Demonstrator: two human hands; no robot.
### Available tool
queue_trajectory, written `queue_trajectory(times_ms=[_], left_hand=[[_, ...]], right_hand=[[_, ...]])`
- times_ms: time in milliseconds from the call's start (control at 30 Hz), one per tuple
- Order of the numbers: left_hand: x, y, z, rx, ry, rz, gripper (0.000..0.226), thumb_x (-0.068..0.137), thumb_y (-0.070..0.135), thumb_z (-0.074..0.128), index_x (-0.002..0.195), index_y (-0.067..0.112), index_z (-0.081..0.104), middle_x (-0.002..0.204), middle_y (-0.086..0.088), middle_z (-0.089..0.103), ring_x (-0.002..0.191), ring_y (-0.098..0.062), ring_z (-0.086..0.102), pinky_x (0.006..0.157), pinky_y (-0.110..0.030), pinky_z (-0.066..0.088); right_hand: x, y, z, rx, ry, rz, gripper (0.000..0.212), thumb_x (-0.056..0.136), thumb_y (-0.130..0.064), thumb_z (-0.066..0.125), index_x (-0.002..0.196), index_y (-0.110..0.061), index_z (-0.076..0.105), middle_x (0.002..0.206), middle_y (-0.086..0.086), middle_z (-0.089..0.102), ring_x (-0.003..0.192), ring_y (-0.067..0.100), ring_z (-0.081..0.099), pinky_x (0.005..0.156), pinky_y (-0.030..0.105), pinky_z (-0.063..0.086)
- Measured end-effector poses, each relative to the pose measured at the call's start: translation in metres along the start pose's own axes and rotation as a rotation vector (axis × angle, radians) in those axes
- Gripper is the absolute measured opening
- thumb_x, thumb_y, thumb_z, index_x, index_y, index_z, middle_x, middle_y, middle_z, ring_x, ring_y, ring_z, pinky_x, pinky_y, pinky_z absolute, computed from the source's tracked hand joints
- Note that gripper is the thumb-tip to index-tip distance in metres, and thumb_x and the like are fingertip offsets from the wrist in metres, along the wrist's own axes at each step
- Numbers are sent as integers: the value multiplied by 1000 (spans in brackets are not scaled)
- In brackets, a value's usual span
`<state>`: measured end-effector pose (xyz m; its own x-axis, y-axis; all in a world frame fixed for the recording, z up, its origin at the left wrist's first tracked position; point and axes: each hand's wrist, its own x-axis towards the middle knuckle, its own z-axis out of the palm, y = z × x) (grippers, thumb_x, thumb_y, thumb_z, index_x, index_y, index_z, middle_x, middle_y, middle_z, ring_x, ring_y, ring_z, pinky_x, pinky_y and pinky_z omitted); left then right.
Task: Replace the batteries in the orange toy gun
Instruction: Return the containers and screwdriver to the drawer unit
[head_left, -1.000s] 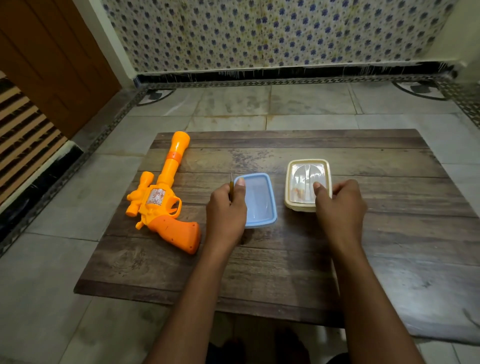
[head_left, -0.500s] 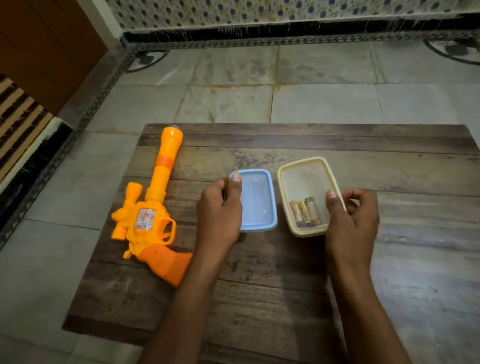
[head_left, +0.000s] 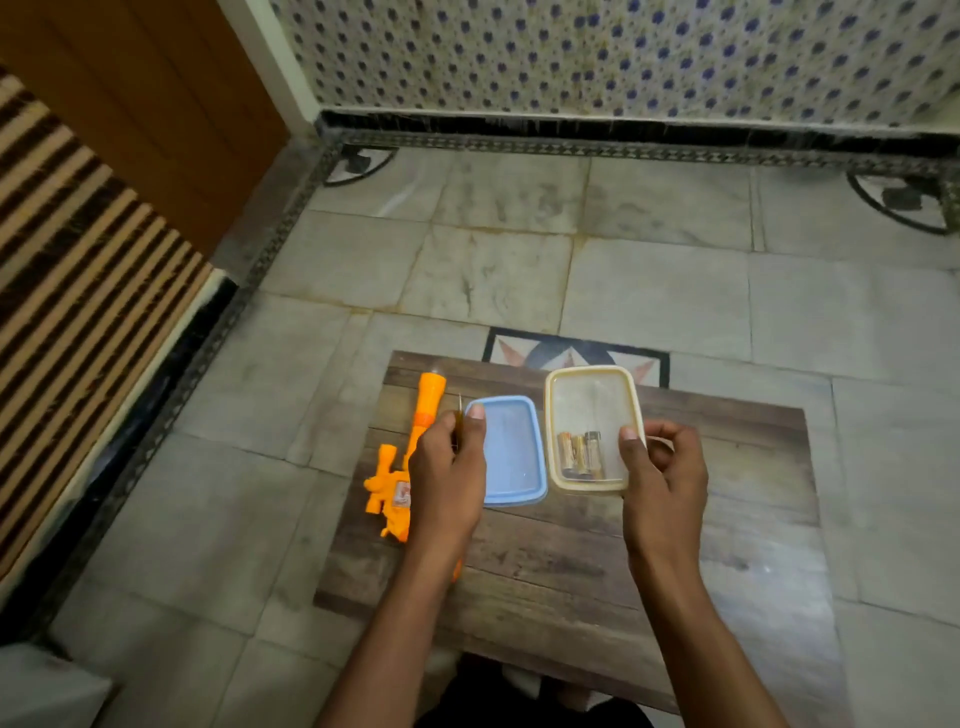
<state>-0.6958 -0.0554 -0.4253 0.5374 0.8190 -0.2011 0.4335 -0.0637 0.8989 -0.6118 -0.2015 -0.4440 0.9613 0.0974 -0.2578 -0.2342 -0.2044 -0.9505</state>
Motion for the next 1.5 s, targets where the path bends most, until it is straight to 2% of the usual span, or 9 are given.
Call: queue_trajectory(times_ms=[133, 267, 367, 500, 800, 1000, 1100, 1333, 1500], left_hand=[[-22, 66, -46, -24, 56, -34, 50, 105, 34, 53, 77, -5, 42, 65, -6, 37, 54, -9, 33, 47, -22, 24], [-34, 107, -89, -59, 177, -71, 42, 104, 32, 55, 71, 12, 40, 61, 3, 33, 50, -5, 31, 46, -21, 23], [-40, 122, -118, -76, 264, -98, 42, 103, 32, 57, 70, 14, 39, 62, 2, 34, 52, -6, 32, 46, -21, 25], [-41, 127, -160, -77, 368, -127, 44, 103, 34, 57, 69, 14, 38, 61, 4, 33, 53, -7, 32, 48, -22, 25], [-34, 100, -287, -185, 544, -194, 46, 103, 36, 57, 77, -1, 47, 67, -4, 46, 56, -3, 42, 57, -27, 35], [-17, 59, -405, -221, 598, -223, 43, 103, 41, 56, 95, -2, 58, 87, -13, 60, 77, -13, 56, 63, -27, 46], [-4, 34, -475, -214, 632, -249, 41, 103, 40, 55, 88, 3, 55, 78, -4, 56, 75, -11, 56, 54, -15, 43], [26, -6, -593, -223, 752, -272, 42, 103, 35, 57, 86, -4, 54, 72, -3, 53, 70, -14, 55, 61, -30, 43], [51, -38, -657, -249, 854, -316, 43, 103, 38, 56, 77, 5, 52, 67, 0, 47, 63, -12, 50, 53, -20, 36]], right_hand=[[-27, -77, -4, -24, -111, -37, 10, 102, -33, 59, 111, -31, 62, 112, -2, 72, 104, 20, 70, 85, 50, 62], [-48, -132, 6, -7, -206, -87, 11, 102, -31, 58, 111, -26, 61, 111, 2, 73, 101, 23, 71, 72, 39, 59], [-64, -157, 19, -19, -283, -106, 8, 98, -40, 58, 103, -35, 61, 109, 1, 73, 101, 24, 71, 77, 47, 59], [-81, -179, 45, -14, -388, -112, 12, 94, -46, 59, 101, -37, 61, 109, 4, 73, 102, 28, 71, 76, 44, 57], [-138, -213, 155, -23, -581, -154, 20, 88, -51, 59, 98, -35, 62, 104, 3, 73, 100, 26, 71, 82, 57, 59], [-205, -223, 257, 10, -667, -131, 10, 102, -24, 59, 104, -15, 62, 96, 5, 73, 93, 28, 72, 79, 55, 60], [-248, -219, 321, -3, -692, -117, 6, 101, -25, 60, 101, -20, 63, 95, 4, 75, 93, 26, 72, 83, 64, 58], [-325, -228, 446, -13, -828, -128, 10, 103, -20, 58, 96, -23, 65, 89, 2, 76, 84, 30, 73, 77, 63, 57], [-353, -236, 533, -50, -963, -179, 6, 100, -26, 61, 99, -22, 65, 96, 7, 74, 88, 32, 71, 74, 65, 58]])
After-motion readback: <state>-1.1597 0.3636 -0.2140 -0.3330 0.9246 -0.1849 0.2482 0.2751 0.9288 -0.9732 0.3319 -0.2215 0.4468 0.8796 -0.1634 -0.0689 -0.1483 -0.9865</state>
